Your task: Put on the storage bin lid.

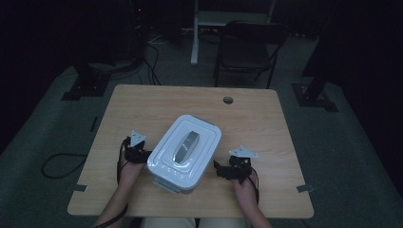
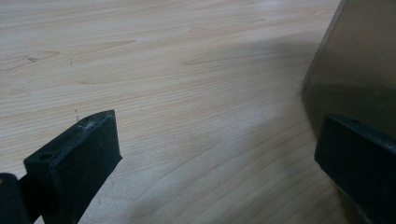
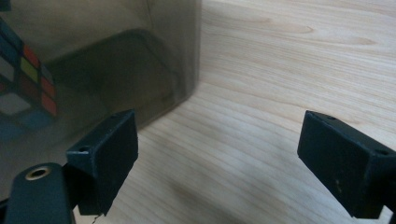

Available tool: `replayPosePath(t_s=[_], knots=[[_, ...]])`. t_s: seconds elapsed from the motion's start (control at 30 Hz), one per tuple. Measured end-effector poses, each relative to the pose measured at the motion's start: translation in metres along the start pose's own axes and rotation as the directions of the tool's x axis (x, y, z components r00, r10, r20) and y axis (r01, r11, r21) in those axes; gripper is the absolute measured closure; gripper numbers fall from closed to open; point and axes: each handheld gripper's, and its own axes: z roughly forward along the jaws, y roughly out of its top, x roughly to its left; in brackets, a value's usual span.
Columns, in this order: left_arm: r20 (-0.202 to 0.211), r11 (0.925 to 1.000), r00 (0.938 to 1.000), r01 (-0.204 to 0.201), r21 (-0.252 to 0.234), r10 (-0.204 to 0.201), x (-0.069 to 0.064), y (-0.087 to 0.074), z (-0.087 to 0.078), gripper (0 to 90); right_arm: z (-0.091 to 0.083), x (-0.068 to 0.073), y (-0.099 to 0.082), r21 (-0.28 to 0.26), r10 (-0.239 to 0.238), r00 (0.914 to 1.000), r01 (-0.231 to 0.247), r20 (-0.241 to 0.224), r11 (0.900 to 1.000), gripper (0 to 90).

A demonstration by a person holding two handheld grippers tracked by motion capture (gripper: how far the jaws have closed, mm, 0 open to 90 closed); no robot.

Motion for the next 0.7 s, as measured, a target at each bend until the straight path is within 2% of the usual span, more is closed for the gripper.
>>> replayPosePath(t_s=[0.2,0.27,0.4,0.6,0.7], knots=[[0.016,0.9999,0.9999,-0.004,0.011,0.004,-0.007,0.000,-0.002,0.9,0.005,0.008,0.006,-0.002,-0.013,0.9999,0.013,-0.011,0.9999,12.6],[0.017,0.9999,0.9998,-0.002,0.014,0.002,-0.008,0.000,-0.003,0.9,0.005,0.009,0.007,-0.003,-0.028,0.9996,0.028,0.011,0.9996,12.7],[0.031,0.9997,0.9995,-0.003,0.024,0.002,-0.015,0.001,-0.005,1.0,0.004,0.004,0.007,-0.007,-0.017,0.9998,0.016,-0.013,0.9998,12.7],[0.075,0.9996,0.9972,-0.010,0.025,0.008,-0.031,0.000,-0.005,0.9,0.003,-0.006,0.009,0.001,-0.028,0.9995,0.028,-0.012,0.9996,13.8],[0.056,0.9992,0.9980,-0.032,0.023,0.031,-0.037,0.001,-0.005,0.9,0.002,-0.012,0.010,0.003,-0.023,0.9996,0.023,-0.019,0.9997,13.8]])
